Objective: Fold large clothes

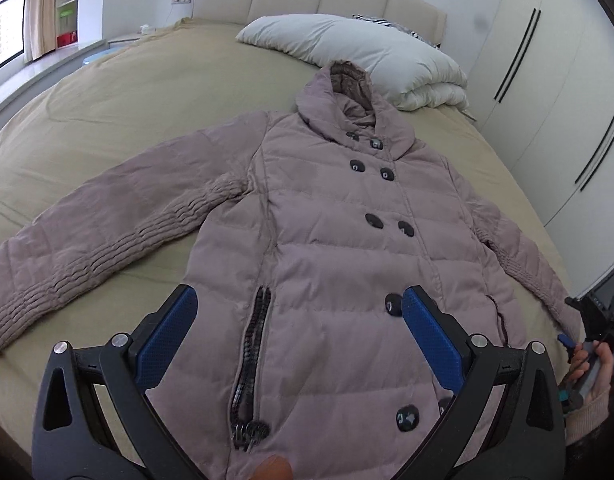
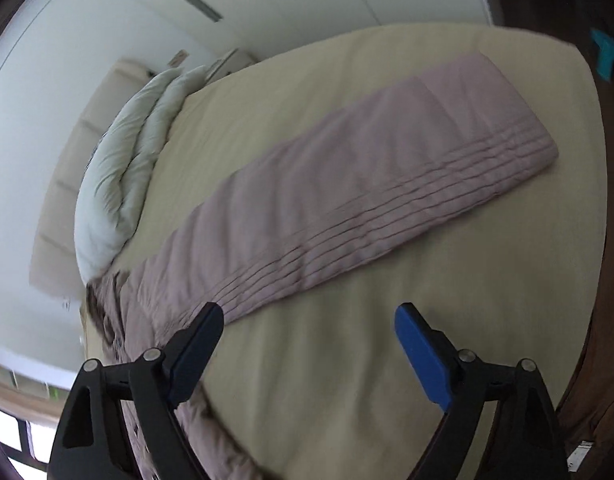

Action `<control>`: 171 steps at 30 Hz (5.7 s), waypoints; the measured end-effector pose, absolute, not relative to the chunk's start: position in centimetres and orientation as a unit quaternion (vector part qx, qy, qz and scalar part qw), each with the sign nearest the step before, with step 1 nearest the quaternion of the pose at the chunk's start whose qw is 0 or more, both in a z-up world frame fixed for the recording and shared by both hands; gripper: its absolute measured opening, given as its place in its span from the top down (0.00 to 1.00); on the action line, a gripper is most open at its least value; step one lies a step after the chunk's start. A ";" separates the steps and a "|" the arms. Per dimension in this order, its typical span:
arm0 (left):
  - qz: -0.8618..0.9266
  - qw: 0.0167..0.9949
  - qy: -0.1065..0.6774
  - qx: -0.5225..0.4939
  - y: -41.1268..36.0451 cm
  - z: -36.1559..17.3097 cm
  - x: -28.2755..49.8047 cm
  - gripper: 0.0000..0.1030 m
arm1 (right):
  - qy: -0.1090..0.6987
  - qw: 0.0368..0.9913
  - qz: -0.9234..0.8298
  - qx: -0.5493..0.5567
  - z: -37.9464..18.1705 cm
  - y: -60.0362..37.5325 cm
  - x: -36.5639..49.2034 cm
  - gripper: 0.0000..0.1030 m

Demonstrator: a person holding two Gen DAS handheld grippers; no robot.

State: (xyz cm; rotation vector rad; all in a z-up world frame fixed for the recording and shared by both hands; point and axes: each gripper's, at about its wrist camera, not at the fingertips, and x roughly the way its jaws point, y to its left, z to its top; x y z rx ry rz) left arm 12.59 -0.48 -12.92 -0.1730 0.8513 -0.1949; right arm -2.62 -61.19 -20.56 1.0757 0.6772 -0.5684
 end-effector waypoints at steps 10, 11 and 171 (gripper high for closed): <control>-0.105 0.894 0.421 -0.108 -2.5 -13.7 18.2 0.00 | 0.193 0.721 -0.294 0.596 -23.2 -69.5 -3.3 0.54; -0.117 0.890 0.425 -0.120 -2.4 -13.8 18.9 0.00 | 0.207 0.728 -0.304 0.579 -22.7 -69.7 -2.6 0.59; -0.149 0.935 0.309 0.096 -7.3 -16.2 20.5 0.91 | 0.410 0.744 0.183 0.496 -21.1 -36.4 20.7 0.27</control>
